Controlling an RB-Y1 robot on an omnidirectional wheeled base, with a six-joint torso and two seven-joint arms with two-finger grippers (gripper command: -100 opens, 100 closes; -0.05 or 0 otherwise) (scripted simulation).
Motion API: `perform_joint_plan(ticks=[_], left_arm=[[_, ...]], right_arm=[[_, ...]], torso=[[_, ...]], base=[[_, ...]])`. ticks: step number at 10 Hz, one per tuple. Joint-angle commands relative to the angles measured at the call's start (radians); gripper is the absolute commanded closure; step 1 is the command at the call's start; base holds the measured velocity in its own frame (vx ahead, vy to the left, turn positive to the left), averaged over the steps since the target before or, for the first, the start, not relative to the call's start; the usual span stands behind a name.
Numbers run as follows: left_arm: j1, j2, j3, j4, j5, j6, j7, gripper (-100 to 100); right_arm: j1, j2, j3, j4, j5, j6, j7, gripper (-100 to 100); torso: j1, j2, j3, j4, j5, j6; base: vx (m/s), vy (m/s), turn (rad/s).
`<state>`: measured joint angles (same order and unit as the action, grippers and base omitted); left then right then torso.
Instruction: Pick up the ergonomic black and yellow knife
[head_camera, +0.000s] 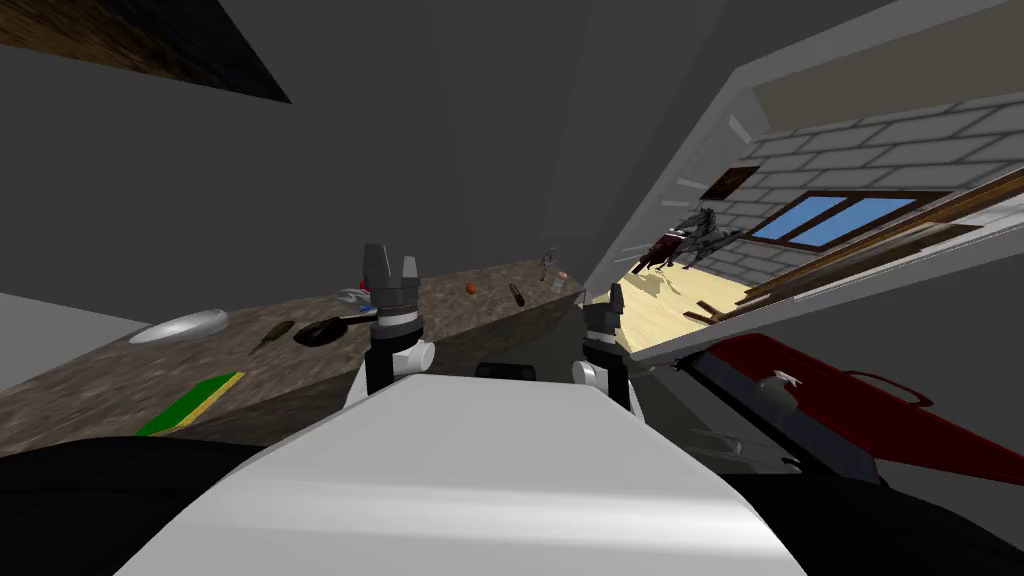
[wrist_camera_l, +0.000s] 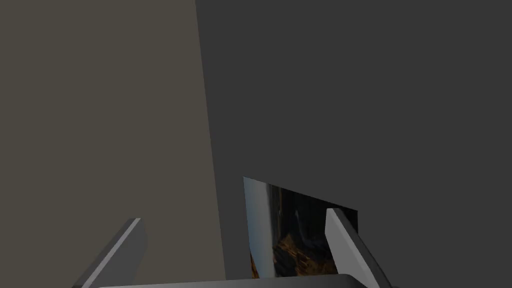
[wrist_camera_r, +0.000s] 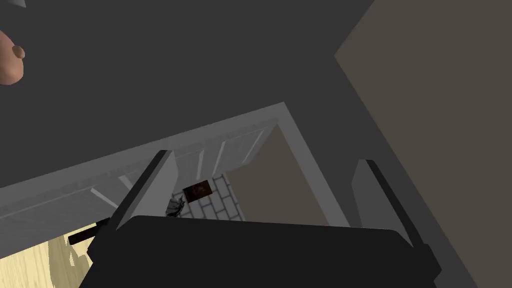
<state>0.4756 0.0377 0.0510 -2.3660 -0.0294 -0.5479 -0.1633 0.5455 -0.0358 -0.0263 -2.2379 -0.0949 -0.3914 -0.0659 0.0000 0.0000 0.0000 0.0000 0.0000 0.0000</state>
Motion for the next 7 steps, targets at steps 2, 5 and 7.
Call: perform_joint_plan(ticks=[2, 5, 7], left_arm=[[0.0, 0.0, 0.0, 0.0, 0.0, 0.0, 0.0, 0], [0.0, 0.0, 0.0, 0.0, 0.0, 0.0, 0.0, 0], [0.0, 0.0, 0.0, 0.0, 0.0, 0.0, 0.0, 0]], right_arm=[[0.015, -0.061, 0.041, 0.005, -0.034, 0.01, -0.006, -100], [0.043, -0.147, 0.11, 0.011, -0.091, 0.025, -0.017, -100], [0.07, -0.21, 0.171, 0.014, -0.142, 0.036, -0.027, -100]], torso=[[0.001, 0.002, 0.001, 0.0, 0.0, -0.001], [0.0, 0.006, 0.004, 0.001, 0.0, 0.0], [0.001, 0.006, 0.003, 0.001, 0.0, -0.001]], base=[[-0.059, 0.008, 0.298], [-0.091, 0.01, 0.359], [-0.08, 0.035, 0.428]])
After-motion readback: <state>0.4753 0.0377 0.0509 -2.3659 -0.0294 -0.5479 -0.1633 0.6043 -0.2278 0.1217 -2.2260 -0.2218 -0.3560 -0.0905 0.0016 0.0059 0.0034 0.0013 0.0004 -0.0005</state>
